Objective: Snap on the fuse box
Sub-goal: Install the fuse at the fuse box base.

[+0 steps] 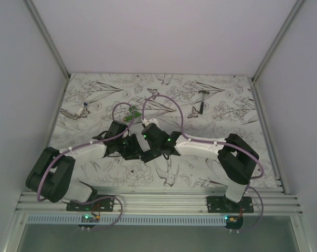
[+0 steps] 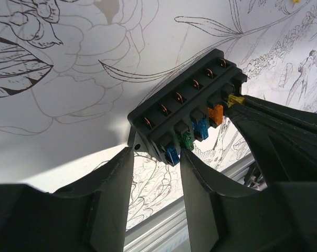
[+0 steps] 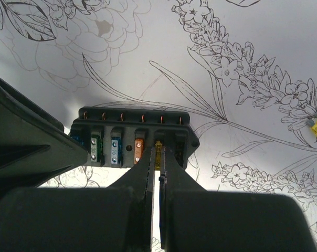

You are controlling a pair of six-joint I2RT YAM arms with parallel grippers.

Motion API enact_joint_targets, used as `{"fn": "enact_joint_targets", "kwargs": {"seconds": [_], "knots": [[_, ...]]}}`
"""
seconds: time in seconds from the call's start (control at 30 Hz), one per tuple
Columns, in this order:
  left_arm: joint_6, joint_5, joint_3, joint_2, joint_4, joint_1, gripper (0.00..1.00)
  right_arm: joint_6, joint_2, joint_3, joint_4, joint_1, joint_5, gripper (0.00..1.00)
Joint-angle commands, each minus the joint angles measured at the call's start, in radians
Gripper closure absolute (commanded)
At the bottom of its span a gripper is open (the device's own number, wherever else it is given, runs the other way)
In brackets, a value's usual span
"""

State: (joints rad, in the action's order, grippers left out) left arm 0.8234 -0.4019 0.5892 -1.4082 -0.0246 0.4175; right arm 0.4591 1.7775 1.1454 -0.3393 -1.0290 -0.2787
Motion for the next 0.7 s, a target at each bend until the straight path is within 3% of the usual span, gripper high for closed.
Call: {"fn": "enact_joint_targets", "kwargs": {"seconds": [0.0, 0.67], "knots": [[0.011, -0.020, 0.012, -0.006, 0.018, -0.007, 0.58, 0.029, 0.016, 0.004, 0.040, -0.009, -0.027, 1.00], [0.025, -0.017, 0.005, -0.011, 0.019, -0.006, 0.61, 0.025, -0.064, -0.039, 0.073, -0.016, -0.082, 1.00]]}}
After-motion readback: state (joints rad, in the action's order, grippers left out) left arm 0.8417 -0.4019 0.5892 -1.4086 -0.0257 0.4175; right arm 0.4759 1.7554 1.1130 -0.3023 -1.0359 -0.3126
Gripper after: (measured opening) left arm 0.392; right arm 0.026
